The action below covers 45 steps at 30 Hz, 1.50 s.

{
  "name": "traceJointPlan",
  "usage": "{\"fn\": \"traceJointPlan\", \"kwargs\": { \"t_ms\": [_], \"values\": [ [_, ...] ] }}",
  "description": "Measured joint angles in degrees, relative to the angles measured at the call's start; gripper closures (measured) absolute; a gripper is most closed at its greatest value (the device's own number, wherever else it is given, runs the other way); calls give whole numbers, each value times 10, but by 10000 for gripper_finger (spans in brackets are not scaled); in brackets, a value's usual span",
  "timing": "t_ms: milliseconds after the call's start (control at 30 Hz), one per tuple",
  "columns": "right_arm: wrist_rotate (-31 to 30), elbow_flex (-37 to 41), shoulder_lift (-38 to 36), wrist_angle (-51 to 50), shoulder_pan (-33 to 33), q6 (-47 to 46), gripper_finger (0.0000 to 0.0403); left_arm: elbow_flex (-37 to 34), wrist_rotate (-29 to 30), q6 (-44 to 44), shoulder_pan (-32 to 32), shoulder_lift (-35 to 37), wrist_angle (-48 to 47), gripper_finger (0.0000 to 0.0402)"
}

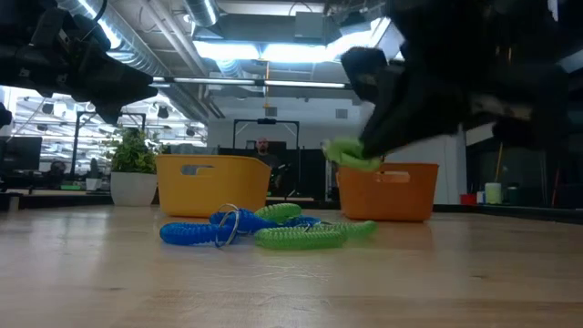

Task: Sort spring keychains
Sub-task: Put the green spring keychain into the orange bin

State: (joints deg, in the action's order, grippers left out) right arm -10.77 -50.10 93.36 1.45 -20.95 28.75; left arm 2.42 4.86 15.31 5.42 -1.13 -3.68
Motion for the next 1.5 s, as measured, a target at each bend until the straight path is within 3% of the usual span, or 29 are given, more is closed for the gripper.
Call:
{"fn": "traceJointPlan", "kwargs": {
  "t_ms": [233,600,800,1233,1500],
  "values": [
    [5,-47,-20,-25,7,15,385,0,0,0,0,0,0,279],
    [4,-190,-22,-223,77,35,385,0,0,0,0,0,0,279],
    [4,-245,-21,-282,120,23,384,0,0,0,0,0,0,279],
    [4,-262,-21,-311,183,-3,384,0,0,0,0,0,0,279],
    [2,-262,-21,-375,258,-43,384,0,0,0,0,0,0,279]
  ]
}}
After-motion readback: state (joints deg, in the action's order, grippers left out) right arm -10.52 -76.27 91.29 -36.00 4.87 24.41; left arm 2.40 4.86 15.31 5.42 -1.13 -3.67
